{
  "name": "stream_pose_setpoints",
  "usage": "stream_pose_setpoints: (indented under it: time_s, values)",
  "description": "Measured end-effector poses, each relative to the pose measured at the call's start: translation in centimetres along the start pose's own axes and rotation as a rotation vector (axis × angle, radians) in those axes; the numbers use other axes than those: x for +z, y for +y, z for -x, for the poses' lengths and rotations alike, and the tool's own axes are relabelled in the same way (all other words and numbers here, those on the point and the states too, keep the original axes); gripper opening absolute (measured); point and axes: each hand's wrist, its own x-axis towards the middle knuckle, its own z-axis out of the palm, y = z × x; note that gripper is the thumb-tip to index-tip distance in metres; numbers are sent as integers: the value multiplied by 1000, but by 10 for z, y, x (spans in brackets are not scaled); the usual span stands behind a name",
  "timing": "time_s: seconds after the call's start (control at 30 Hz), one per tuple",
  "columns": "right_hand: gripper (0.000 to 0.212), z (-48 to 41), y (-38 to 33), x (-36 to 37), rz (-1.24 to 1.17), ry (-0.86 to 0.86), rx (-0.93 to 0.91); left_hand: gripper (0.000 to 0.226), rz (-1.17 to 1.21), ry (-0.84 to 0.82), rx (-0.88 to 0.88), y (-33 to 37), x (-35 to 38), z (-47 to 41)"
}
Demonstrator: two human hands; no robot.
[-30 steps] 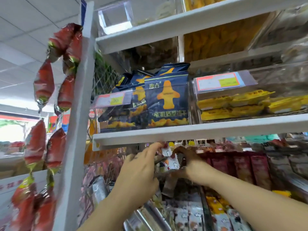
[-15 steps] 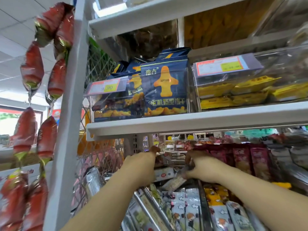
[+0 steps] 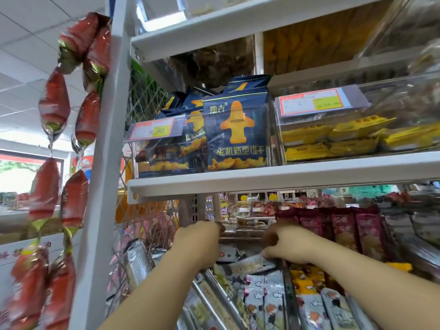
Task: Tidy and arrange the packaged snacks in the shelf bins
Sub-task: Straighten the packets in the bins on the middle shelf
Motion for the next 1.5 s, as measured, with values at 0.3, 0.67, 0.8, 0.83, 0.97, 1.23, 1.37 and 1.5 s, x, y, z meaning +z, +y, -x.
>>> stream_pose_setpoints:
  time_s: [0.3,0.67,0.8,0.83,0.97,1.23,1.37,1.5]
  values:
    - [28,54,2,-37,-49,79,-178,40,164,201,119,24,-19,42]
    - [47,138,49,-72,125,-186,-101,33,425,-26,429,101,-18,62]
    - [56,153,59,-81,153,-292,-48,34,372,-109,456,119,-17,61]
    - [59,155,60,-83,144,-314,-41,36,348,-138,450,121,-16,60]
    - [66,166,60,-89,158,-425,-27,42,274,-184,426,127,-9,59]
    - [63,163,63,-80,201,-448,-23,57,66,-198,411,137,-3,58]
    - [59,160,69,-78,50,-326,-8,60,81,-212,396,138,-2,59]
    - [54,152,72,-68,-107,-230,11,64,28,-187,411,136,-1,59]
